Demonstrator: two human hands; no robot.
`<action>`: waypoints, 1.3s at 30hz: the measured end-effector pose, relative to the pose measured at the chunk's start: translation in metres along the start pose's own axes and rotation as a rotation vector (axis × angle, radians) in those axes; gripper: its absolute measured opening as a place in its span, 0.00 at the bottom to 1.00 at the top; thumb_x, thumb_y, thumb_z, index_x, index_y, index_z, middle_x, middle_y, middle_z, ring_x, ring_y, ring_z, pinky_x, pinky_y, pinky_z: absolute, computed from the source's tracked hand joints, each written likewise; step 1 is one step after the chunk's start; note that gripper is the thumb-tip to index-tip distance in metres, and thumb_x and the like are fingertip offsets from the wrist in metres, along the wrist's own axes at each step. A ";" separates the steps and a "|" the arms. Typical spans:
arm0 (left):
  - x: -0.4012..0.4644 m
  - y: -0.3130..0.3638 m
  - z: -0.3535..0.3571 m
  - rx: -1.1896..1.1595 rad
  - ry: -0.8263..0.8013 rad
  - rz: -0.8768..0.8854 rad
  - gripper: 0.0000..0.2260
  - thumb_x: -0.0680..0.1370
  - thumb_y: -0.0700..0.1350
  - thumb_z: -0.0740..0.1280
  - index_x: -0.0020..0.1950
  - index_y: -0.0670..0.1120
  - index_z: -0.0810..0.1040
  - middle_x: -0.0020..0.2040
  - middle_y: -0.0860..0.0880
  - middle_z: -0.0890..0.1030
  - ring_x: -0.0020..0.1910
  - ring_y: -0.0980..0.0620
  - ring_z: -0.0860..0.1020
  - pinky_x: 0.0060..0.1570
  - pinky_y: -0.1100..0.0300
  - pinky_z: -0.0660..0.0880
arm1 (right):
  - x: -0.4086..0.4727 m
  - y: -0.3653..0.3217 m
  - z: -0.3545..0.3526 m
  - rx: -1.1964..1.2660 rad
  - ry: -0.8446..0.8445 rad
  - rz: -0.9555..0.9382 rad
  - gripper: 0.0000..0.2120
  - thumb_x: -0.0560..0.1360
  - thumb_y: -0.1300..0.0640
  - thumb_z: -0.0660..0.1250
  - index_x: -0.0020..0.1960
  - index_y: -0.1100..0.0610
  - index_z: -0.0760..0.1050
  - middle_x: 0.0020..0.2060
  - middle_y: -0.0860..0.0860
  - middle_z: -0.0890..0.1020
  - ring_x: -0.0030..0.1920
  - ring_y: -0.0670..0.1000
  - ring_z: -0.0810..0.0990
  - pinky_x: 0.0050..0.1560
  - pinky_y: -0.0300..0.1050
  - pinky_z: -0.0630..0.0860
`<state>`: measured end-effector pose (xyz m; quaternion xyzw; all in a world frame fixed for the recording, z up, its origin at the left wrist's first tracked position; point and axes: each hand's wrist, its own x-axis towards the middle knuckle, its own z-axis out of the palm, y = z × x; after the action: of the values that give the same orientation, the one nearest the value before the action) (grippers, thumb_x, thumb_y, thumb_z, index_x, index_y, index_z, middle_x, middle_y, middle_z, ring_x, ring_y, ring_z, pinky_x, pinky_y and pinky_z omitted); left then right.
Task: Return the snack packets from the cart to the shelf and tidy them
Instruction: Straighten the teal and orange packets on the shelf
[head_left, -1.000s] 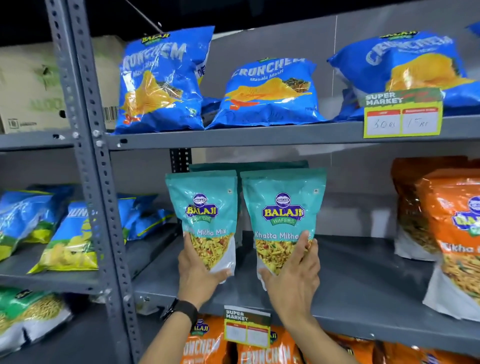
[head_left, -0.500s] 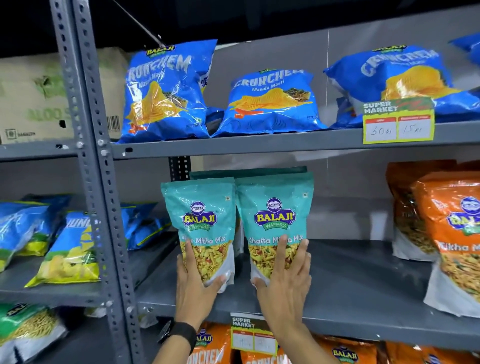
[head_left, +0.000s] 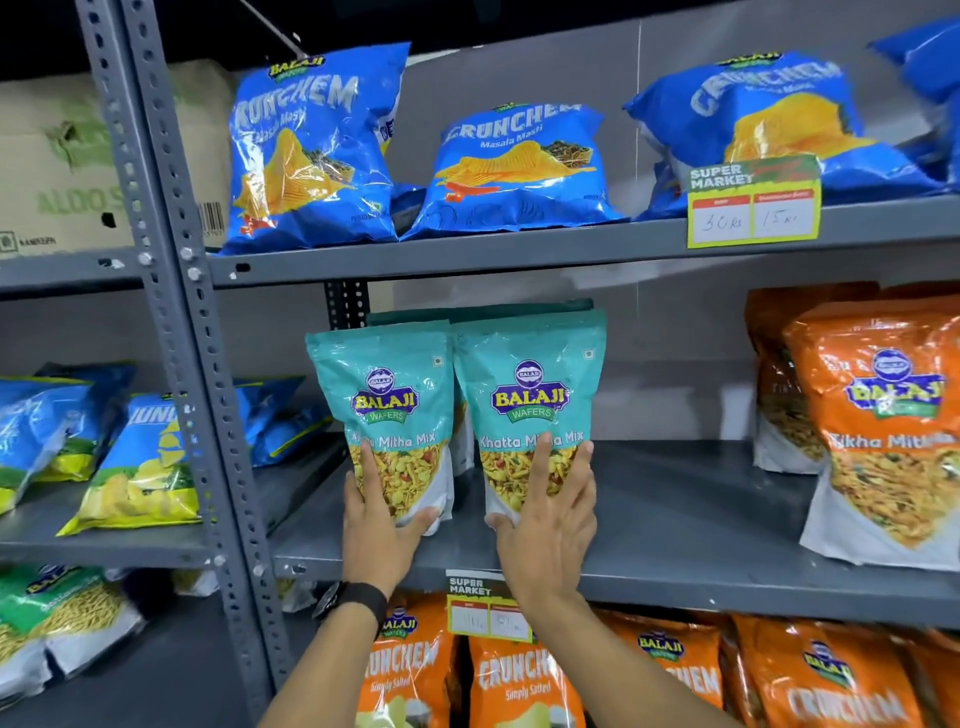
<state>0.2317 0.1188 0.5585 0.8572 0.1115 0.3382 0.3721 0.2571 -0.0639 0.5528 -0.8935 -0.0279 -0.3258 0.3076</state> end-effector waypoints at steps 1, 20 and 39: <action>-0.001 0.001 0.000 -0.003 -0.009 -0.009 0.57 0.71 0.59 0.77 0.81 0.66 0.33 0.85 0.42 0.51 0.83 0.39 0.58 0.77 0.40 0.65 | 0.001 0.001 -0.001 0.014 -0.019 -0.011 0.63 0.66 0.35 0.79 0.86 0.46 0.41 0.84 0.64 0.45 0.81 0.69 0.58 0.72 0.68 0.72; -0.150 0.261 0.189 -0.148 0.075 0.466 0.31 0.78 0.52 0.69 0.80 0.56 0.65 0.79 0.53 0.70 0.79 0.49 0.67 0.77 0.45 0.67 | 0.071 0.283 -0.226 -0.147 0.346 -0.247 0.46 0.76 0.41 0.66 0.86 0.46 0.44 0.85 0.61 0.53 0.85 0.65 0.54 0.81 0.69 0.57; -0.218 0.412 0.353 -0.009 -0.158 0.113 0.62 0.67 0.63 0.77 0.78 0.66 0.26 0.78 0.41 0.54 0.77 0.35 0.61 0.77 0.40 0.65 | 0.138 0.506 -0.315 0.082 -0.026 0.067 0.66 0.70 0.46 0.79 0.80 0.35 0.26 0.84 0.64 0.46 0.81 0.74 0.55 0.74 0.70 0.66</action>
<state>0.2786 -0.4641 0.5696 0.8843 0.0316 0.2905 0.3640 0.3137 -0.6733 0.5550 -0.8847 -0.0150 -0.3024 0.3544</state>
